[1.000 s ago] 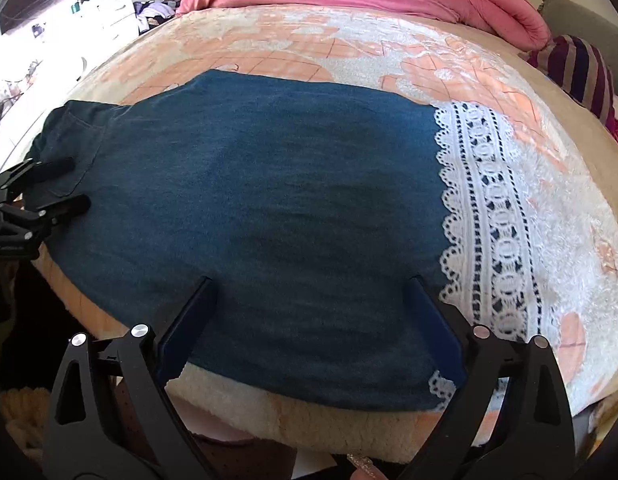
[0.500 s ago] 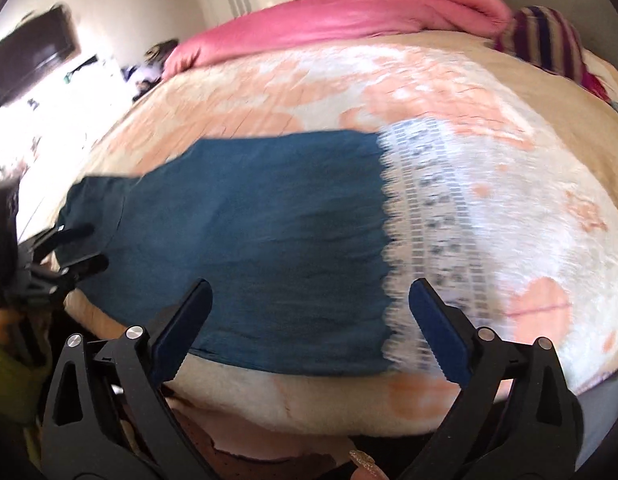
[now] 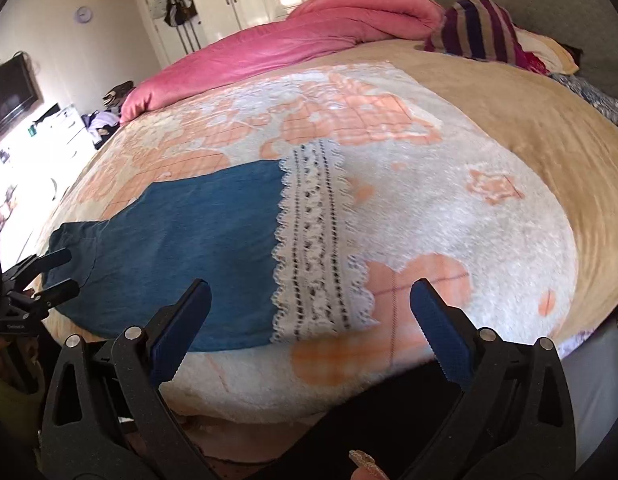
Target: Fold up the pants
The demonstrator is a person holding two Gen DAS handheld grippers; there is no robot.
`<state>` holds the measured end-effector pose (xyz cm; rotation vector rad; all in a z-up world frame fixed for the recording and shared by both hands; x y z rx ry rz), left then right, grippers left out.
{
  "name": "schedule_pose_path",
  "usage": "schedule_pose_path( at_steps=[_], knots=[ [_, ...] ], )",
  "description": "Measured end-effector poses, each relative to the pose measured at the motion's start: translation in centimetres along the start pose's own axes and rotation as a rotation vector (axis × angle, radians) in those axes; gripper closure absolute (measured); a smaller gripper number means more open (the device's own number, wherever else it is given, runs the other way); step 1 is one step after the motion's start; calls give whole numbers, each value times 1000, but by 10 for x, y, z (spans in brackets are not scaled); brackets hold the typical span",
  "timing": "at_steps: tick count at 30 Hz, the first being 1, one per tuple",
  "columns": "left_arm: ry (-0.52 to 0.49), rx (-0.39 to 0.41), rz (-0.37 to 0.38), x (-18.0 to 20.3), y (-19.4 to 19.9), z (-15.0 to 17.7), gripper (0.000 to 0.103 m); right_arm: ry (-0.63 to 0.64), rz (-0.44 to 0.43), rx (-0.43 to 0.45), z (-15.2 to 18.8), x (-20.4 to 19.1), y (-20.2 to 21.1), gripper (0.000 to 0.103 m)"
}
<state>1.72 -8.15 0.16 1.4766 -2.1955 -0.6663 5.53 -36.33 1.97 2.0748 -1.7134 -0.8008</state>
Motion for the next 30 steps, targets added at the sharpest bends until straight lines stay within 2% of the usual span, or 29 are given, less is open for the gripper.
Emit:
schedule_pose_path(
  at_steps=[12,17,21,30],
  knots=[
    [-133,-16,95,47,-51,-59,5,-50,-43,-45,14,3,-19,9],
    [-157,-44,157,60,-90,-86,4,-82,-64,-57,15,3,-30,9],
    [-145,-86,170,64,-123,-101,4,-89,-63,-51,14,4,-32,9],
    [-203,-125,213,86,-192,-125,4,-140,-67,-58,16,14,-45,9]
  ],
)
Point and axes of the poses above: each gripper's, at about its wrist camera, not at the fingertips, and y roughly against the way its jaws point, x to its right, z to its underside, the point moved 1 cm from there along -y, roughly the way its jaws point, and after that the axes turned 9 degrees about x, right-handed, at the moved point
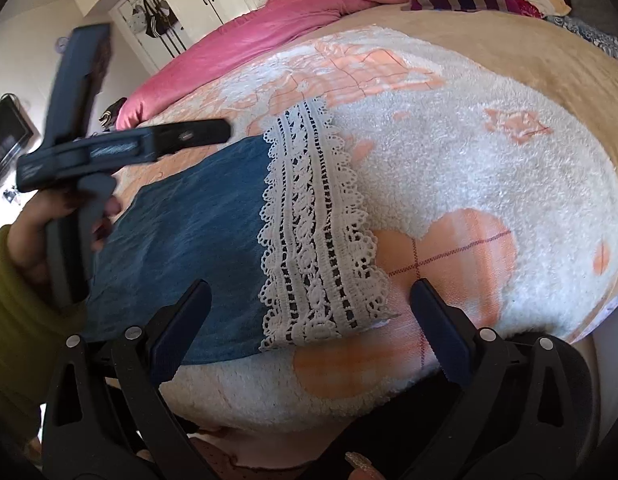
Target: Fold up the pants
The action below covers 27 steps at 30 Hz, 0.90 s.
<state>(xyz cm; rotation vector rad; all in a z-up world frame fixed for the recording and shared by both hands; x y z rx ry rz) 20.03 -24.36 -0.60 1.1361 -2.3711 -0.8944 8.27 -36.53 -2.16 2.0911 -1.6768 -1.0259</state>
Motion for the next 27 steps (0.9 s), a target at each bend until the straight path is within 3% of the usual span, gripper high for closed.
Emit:
schedule_pose_path(
  at_steps=[5,7,9,10,11,12,15,21,22,23,24,27],
  knots=[
    [9,-41,45,-4,-32,-6,5,-25,-11,12,0,3,-3,9],
    [12,-51,72,-6,-42,-7,6,-20,-8,21,1,1,-2,17],
    [29,-62,111,-8,-49,-8,6,-18,-8,28,1,0,-1,38],
    [44,-69,137,-9,-53,-8,12,-21,-6,33,1,0,0,41],
    [54,-73,154,-10,-55,-7,35,-27,-7,39,1,0,0,44],
    [67,-76,172,-11,-58,-6,42,-34,-12,44,1,1,1,50],
    [96,-86,219,-12,-65,-2,44,-54,-21,59,0,3,0,55],
    [116,-79,280,-15,-70,1,43,-59,-40,44,0,1,-6,54],
    [117,-83,281,-15,-71,1,46,-59,-41,43,0,0,-7,54],
    [115,-84,292,-14,-70,2,57,-57,-40,44,0,0,-7,54],
    [114,-83,305,-13,-69,2,59,-55,-42,46,0,-1,-6,55],
    [114,-77,315,-10,-65,3,71,-56,-88,38,1,-3,-8,72]
  ],
)
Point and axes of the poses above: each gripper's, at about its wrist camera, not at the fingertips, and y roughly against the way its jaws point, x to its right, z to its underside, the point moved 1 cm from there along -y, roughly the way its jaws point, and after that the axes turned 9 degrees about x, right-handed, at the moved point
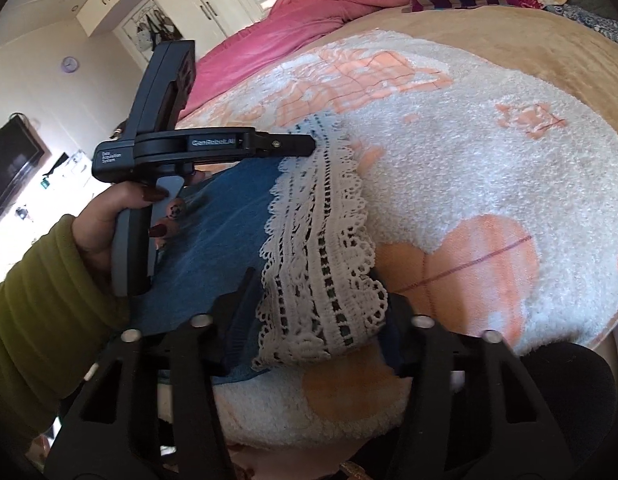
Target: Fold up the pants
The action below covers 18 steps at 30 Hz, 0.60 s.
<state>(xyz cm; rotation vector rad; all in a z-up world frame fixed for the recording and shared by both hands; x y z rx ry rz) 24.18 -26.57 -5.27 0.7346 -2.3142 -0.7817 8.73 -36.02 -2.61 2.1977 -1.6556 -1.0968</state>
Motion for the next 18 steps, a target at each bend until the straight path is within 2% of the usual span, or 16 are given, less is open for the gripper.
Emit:
schedule_pose_path(
  at_steps=[2,5,8,14,18],
  knots=[
    [17,12,20,-1,4,2,79,1,-3,-1,1,-1,-1,73],
    [25,39,30,-1,12,2,81,-3,-34,5,0,-1,0,80],
    [28,80,41,0,29,2,81,38,-77,42,-2,-13,7,82],
    [25,190,57,-9,87,2,81,143,-191,98,-15,-63,22,82],
    [92,273,85,-32,130,10,81,227,-256,88,-19,-101,17,82]
  ],
)
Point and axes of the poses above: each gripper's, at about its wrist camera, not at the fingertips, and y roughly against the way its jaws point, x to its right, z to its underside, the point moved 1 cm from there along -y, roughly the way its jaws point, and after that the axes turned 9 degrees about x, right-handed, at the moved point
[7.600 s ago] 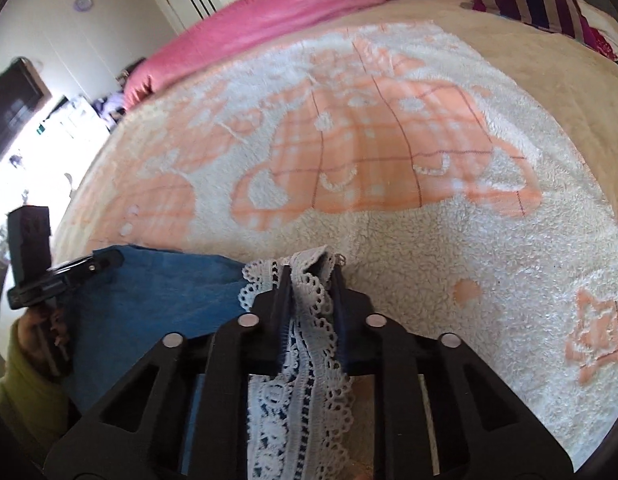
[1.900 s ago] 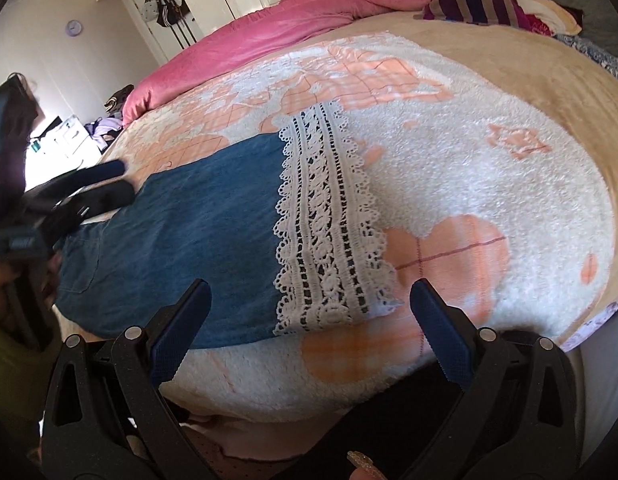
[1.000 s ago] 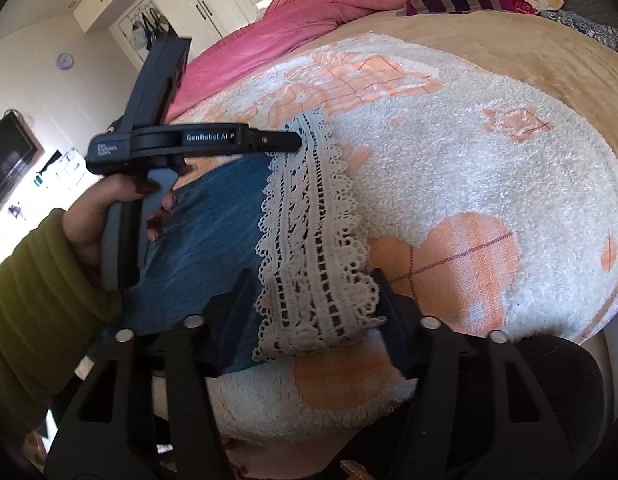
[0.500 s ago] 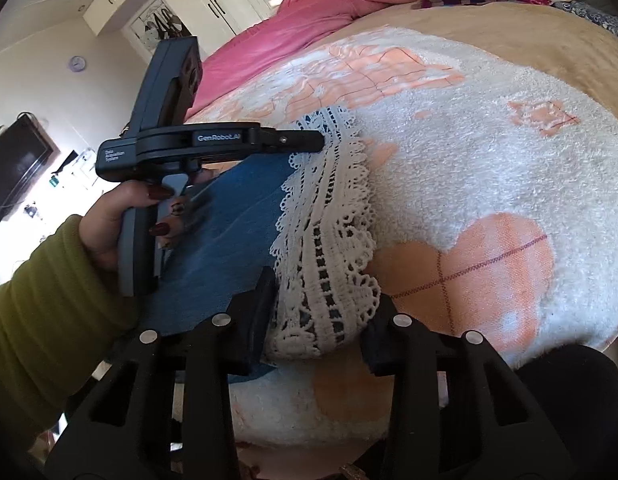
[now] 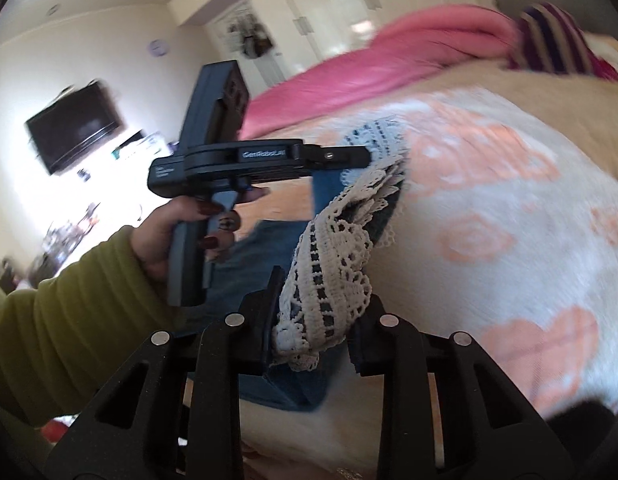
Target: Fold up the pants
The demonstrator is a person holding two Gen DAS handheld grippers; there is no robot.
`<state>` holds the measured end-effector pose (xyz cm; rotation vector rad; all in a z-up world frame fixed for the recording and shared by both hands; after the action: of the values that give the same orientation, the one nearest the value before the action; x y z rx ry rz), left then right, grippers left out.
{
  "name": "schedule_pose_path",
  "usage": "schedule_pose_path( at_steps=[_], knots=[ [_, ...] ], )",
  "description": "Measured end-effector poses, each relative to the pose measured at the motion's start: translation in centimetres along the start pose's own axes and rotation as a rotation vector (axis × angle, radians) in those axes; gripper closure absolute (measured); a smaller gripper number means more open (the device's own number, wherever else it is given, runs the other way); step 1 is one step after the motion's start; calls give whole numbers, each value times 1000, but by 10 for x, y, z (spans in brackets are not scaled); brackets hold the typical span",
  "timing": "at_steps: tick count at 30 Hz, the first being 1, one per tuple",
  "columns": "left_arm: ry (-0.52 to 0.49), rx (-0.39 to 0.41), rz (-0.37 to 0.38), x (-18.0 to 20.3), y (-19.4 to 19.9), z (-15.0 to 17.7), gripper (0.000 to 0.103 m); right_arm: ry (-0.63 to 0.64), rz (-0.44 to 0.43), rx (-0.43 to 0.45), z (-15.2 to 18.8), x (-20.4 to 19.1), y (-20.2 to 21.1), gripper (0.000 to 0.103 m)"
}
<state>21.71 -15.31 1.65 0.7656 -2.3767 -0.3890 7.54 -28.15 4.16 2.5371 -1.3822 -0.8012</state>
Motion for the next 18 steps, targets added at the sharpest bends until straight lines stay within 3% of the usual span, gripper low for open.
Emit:
schedule_pose_path(
  at_steps=[4,7,9,12,14,15,18],
  knots=[
    [38,23,-52,-24,36,8,79,52,-69,-63,3,-31,-32,82],
    [134,6,-200,-51,57,23,75,101,-63,-136,18,-45,-59,82],
    [232,21,-245,-69,72,30,75,119,-44,-180,28,-51,-70,82],
    [349,125,-218,-89,109,38,71,229,1,-211,41,-68,-80,81],
    [406,197,-187,-101,134,44,56,339,30,-214,48,-87,-83,79],
    [453,231,-154,-107,144,50,54,388,41,-215,51,-96,-85,77],
    [515,262,-113,-119,156,61,51,513,54,-228,67,-120,-91,73]
  ],
)
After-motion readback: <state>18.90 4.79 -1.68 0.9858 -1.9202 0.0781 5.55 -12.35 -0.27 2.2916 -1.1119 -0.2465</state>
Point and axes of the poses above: each gripper's, at about its wrist camera, not at the fingertips, and y roughly against the way its jaws point, x to its right, z to its underside, the point moved 1 cm from there along -y, roughly the way its jaws point, and after that the axes turned 9 degrees about x, right-handed, at the moved point
